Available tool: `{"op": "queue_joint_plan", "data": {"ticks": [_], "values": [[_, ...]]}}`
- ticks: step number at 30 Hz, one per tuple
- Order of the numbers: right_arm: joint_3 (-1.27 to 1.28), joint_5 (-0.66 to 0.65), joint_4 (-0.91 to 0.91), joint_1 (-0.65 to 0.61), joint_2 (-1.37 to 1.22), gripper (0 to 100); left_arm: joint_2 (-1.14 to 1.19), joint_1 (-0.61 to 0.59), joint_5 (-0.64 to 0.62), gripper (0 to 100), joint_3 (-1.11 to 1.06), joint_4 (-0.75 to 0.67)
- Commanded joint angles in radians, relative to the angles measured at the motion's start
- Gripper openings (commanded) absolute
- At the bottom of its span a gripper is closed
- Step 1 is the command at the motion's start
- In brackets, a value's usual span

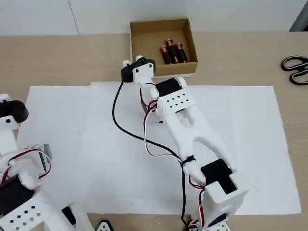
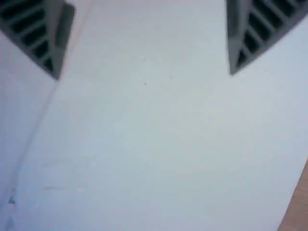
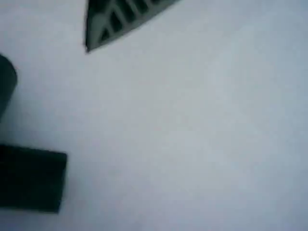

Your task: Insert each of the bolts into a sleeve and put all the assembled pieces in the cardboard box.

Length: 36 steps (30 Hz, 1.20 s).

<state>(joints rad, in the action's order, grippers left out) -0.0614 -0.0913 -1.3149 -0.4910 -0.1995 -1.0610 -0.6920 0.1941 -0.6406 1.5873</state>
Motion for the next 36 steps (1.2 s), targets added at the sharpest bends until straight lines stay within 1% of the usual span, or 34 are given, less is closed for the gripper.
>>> {"op": "queue_joint_plan", "data": {"ticks": [1,7,16,36], "values": [[-0.005,-0.015,0.024,0.019,0.005,15.1,-0.009,0.003,-0.008,21,0.039,-0.02],[-0.003,-0.015,0.051,0.036,-0.002,15.1,-0.009,0.003,-0.008,21,0.039,-0.02],[-0.009,-0.015,0.122,0.038,-0.127,15.1,-0.009,0.003,-0.034,21,0.038,-0.02],[-0.005,-0.015,0.165,0.053,-0.142,15.1,-0.009,0.003,-0.034,21,0.038,-0.02]]}}
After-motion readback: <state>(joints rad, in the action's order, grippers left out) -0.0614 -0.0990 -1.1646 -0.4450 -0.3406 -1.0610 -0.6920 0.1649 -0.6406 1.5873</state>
